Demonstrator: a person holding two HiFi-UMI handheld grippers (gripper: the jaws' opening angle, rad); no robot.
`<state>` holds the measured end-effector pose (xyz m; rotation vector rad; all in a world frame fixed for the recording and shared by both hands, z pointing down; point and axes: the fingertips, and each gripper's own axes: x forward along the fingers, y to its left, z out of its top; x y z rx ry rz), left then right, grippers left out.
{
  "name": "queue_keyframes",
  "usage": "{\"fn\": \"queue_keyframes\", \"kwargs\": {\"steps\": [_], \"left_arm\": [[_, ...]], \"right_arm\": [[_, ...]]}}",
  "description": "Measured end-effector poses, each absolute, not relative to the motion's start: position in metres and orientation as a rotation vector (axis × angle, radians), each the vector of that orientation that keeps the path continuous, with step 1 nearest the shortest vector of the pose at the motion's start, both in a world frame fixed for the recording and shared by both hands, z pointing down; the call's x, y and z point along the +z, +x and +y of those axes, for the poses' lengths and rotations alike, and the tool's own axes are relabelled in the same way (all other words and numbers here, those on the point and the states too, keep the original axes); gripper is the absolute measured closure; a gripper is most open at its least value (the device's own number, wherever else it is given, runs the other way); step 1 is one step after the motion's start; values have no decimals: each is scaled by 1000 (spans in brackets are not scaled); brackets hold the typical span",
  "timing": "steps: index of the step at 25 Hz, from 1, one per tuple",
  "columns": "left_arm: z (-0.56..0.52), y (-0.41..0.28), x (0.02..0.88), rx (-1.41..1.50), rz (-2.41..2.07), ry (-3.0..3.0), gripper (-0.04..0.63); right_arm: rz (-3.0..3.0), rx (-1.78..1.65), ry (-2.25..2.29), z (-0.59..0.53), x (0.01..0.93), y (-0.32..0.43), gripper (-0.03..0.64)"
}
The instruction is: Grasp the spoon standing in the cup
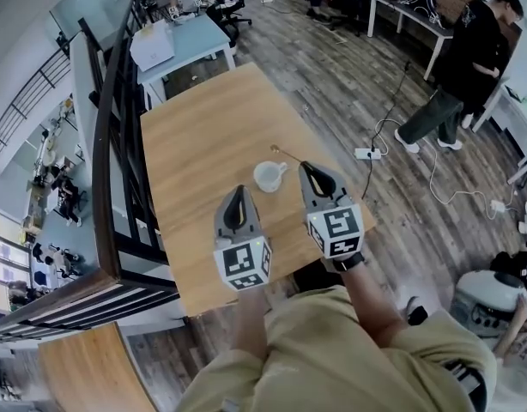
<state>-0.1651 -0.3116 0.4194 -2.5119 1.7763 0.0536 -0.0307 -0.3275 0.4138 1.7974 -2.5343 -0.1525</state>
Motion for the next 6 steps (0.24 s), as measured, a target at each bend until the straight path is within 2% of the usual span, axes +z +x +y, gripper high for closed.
{"fn": "queue_keyframes", "kwargs": {"steps": [6], "left_arm": [[-313,-176,436,19,1809,-2523,591]], "right_arm": [[-2520,-135,1799,-325,423,-36,600]]}}
